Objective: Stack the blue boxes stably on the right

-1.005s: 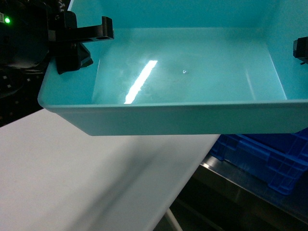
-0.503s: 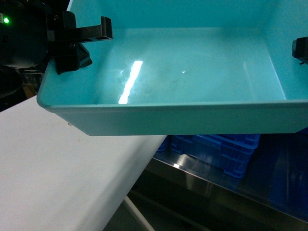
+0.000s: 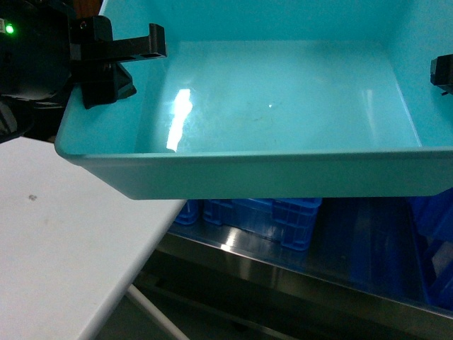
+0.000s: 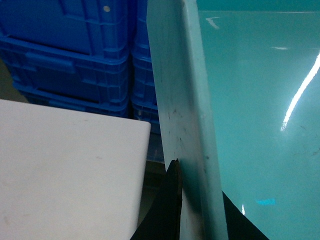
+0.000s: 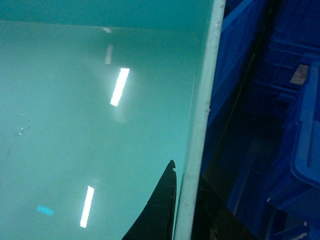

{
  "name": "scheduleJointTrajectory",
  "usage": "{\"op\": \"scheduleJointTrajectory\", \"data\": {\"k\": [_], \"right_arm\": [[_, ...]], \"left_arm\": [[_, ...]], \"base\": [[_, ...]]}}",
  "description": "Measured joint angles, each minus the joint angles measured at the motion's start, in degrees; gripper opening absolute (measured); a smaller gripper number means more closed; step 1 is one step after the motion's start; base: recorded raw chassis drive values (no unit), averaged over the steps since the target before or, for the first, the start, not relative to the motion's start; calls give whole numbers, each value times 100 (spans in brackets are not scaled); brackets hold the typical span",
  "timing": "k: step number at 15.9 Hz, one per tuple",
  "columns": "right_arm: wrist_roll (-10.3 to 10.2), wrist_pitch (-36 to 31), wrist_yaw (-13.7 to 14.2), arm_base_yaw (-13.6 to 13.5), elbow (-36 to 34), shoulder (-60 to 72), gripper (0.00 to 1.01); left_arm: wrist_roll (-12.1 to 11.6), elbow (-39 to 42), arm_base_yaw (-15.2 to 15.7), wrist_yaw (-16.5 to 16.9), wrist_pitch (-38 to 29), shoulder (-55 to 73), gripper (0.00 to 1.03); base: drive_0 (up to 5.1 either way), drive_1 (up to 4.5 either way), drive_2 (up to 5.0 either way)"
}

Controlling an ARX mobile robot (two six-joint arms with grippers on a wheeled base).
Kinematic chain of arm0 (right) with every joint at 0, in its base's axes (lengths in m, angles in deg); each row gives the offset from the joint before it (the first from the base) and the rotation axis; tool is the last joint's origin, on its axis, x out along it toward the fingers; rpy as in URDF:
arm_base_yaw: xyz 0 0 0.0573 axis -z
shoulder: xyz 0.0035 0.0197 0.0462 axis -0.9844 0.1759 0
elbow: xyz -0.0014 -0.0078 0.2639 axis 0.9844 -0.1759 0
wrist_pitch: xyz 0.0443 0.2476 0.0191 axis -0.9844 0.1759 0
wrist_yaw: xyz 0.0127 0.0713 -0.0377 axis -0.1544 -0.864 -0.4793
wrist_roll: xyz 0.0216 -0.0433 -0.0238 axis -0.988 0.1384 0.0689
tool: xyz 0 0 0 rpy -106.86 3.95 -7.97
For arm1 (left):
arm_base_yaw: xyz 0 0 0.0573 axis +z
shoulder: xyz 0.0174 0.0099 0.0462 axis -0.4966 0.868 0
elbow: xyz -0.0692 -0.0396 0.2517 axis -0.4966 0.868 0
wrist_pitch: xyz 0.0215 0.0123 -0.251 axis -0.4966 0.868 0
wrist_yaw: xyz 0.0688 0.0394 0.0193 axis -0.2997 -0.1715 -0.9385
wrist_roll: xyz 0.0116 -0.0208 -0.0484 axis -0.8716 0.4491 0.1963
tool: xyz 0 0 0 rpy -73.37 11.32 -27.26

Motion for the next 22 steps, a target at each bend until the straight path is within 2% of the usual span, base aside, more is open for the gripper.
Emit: {"op": "scheduleJointTrajectory", "data": {"k": [22], "right_arm": [[0, -2, 2, -26, -2, 0, 7]], "left_arm": [[-7, 11, 13, 0, 13, -4, 5]], "base": [[-166, -166, -166]]}}
